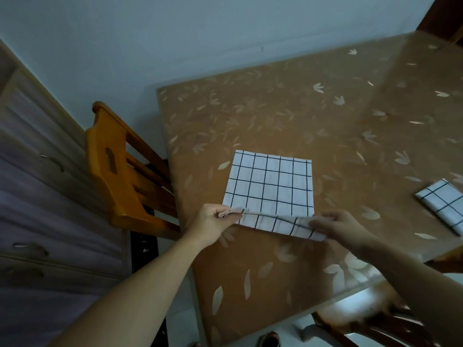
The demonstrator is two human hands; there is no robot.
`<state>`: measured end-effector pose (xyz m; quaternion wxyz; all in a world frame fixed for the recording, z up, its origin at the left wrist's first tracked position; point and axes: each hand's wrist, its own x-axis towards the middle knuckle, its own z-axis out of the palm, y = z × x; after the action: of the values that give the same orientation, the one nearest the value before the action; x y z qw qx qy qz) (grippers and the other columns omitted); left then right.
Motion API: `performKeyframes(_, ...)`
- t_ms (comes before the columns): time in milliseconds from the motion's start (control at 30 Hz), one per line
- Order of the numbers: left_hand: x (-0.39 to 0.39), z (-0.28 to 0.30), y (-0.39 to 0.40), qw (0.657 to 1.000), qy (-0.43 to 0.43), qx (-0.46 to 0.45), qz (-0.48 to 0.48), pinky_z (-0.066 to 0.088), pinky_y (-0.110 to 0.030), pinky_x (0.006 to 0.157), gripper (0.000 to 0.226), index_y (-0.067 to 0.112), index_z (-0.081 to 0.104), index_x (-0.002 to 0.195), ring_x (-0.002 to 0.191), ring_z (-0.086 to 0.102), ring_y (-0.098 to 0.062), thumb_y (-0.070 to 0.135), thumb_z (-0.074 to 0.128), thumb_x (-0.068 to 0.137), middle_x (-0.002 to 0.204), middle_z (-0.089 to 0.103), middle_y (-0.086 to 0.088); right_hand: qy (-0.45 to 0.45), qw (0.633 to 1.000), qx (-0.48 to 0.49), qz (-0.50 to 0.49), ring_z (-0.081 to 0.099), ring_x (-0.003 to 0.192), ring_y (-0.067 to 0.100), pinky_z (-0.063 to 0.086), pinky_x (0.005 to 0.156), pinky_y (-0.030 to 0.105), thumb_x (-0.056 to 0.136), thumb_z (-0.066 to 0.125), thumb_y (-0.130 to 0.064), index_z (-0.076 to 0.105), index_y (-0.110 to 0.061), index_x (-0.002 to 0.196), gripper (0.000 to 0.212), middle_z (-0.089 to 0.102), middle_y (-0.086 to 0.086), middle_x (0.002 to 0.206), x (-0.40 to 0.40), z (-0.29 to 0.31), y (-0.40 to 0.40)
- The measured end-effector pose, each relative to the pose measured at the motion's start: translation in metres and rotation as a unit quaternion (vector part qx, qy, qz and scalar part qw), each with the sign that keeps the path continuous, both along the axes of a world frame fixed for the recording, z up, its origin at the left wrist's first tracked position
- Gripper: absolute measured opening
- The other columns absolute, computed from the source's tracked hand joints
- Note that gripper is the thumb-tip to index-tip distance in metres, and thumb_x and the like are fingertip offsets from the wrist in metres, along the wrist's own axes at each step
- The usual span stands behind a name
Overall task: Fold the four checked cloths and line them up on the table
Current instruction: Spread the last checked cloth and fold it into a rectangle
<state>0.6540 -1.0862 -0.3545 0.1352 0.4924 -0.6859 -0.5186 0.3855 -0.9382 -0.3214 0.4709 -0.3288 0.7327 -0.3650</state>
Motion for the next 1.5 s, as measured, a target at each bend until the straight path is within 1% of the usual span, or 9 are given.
performKeyframes(133, -0.002, 0.002, -0.002, 0.999, -0.011, 0.021, 0.038, 0.056, -0.049, 0.084, 0.023, 0.031, 0.073, 0.078, 0.082, 0.07, -0.018, 0.053, 0.068, 0.082, 0.08, 0.074, 0.006, -0.129, 0.987, -0.023, -0.093, 0.07, 0.094, 0.028, 0.056, 0.078, 0.038, 0.083, 0.07, -0.015, 0.069, -0.005, 0.104, 0.023, 0.073, 0.011, 0.102, -0.003, -0.005, -0.001)
performKeyframes(233, -0.002, 0.001, 0.0, 0.998, -0.015, 0.038, 0.055, 0.057, -0.044, 0.083, 0.044, 0.021, 0.072, 0.082, 0.08, 0.07, -0.023, 0.064, 0.063, 0.079, 0.081, 0.074, -0.001, -0.115, 0.992, 0.016, -0.049, 0.072, 0.091, 0.027, 0.057, 0.078, 0.036, 0.082, 0.071, -0.012, 0.068, -0.004, 0.107, 0.027, 0.075, 0.01, 0.1, 0.0, -0.013, 0.004)
performKeyframes(333, 0.001, 0.0, 0.002, 0.998, -0.022, 0.039, 0.051, 0.047, -0.038, 0.065, 0.065, 0.015, 0.059, 0.061, 0.062, 0.057, -0.033, 0.079, 0.055, 0.069, 0.062, 0.057, -0.015, -0.086, 0.992, 0.014, -0.094, 0.072, 0.088, 0.027, 0.057, 0.078, 0.039, 0.086, 0.069, -0.013, 0.068, -0.005, 0.105, 0.02, 0.074, 0.01, 0.097, 0.001, -0.021, 0.004)
performKeyframes(467, 0.002, 0.003, 0.005, 0.996, -0.063, 0.057, 0.003, 0.037, -0.029, 0.064, 0.05, 0.021, 0.047, 0.054, 0.056, 0.044, -0.015, 0.058, 0.059, 0.085, 0.047, 0.038, 0.008, -0.079, 0.988, 0.009, -0.135, 0.07, 0.09, 0.029, 0.058, 0.075, 0.041, 0.088, 0.068, -0.017, 0.068, -0.009, 0.101, 0.015, 0.073, 0.011, 0.098, 0.002, -0.023, 0.002)
performKeyframes(667, 0.005, -0.004, 0.002, 0.996, -0.082, 0.041, -0.018, 0.054, -0.042, 0.075, 0.039, 0.009, 0.066, 0.078, 0.072, 0.06, -0.024, 0.045, 0.058, 0.092, 0.068, 0.06, -0.008, -0.047, 0.988, 0.017, -0.147, 0.07, 0.089, 0.026, 0.058, 0.078, 0.042, 0.087, 0.069, -0.025, 0.071, -0.013, 0.101, 0.019, 0.073, 0.007, 0.096, 0.001, -0.026, 0.004)
performKeyframes(967, -0.001, -0.002, -0.005, 0.992, -0.098, 0.08, -0.015, 0.055, -0.025, 0.068, 0.019, 0.027, 0.062, 0.103, 0.086, 0.065, -0.013, 0.038, 0.066, 0.089, 0.099, 0.066, 0.007, -0.034, 0.986, 0.042, -0.16, 0.067, 0.091, 0.026, 0.056, 0.081, 0.043, 0.089, 0.067, -0.019, 0.069, -0.012, 0.106, 0.019, 0.071, 0.006, 0.099, 0.0, -0.037, -0.001)
performKeyframes(1133, -0.005, 0.005, -0.017, 0.984, -0.074, 0.145, -0.067, 0.052, -0.027, 0.068, 0.021, 0.024, 0.063, 0.107, 0.085, 0.069, -0.018, 0.019, 0.069, 0.088, 0.093, 0.074, 0.002, -0.006, 0.979, 0.004, -0.204, 0.066, 0.081, 0.017, 0.052, 0.071, 0.03, 0.09, 0.066, -0.018, 0.068, -0.019, 0.093, 0.004, 0.069, -0.001, 0.091, 0.0, -0.036, -0.015)
performKeyframes(1367, -0.012, -0.004, -0.025, 0.989, -0.085, 0.122, 0.004, 0.052, -0.023, 0.06, 0.012, 0.022, 0.065, 0.104, 0.081, 0.069, -0.017, 0.022, 0.063, 0.093, 0.092, 0.073, 0.002, 0.033, 0.986, 0.048, -0.158, 0.064, 0.07, 0.018, 0.047, 0.056, 0.026, 0.088, 0.066, -0.014, 0.069, -0.01, 0.079, 0.01, 0.069, 0.005, 0.081, -0.007, -0.035, -0.017)
performKeyframes(1500, -0.02, 0.0, -0.026, 0.989, -0.077, 0.123, 0.031, 0.051, -0.022, 0.057, 0.01, 0.025, 0.062, 0.104, 0.075, 0.067, -0.016, 0.027, 0.059, 0.095, 0.094, 0.07, 0.004, 0.033, 0.984, 0.042, -0.17, 0.064, 0.078, 0.017, 0.048, 0.057, 0.025, 0.09, 0.064, -0.016, 0.07, -0.009, 0.092, 0.009, 0.069, 0.005, 0.096, -0.009, -0.039, -0.022)
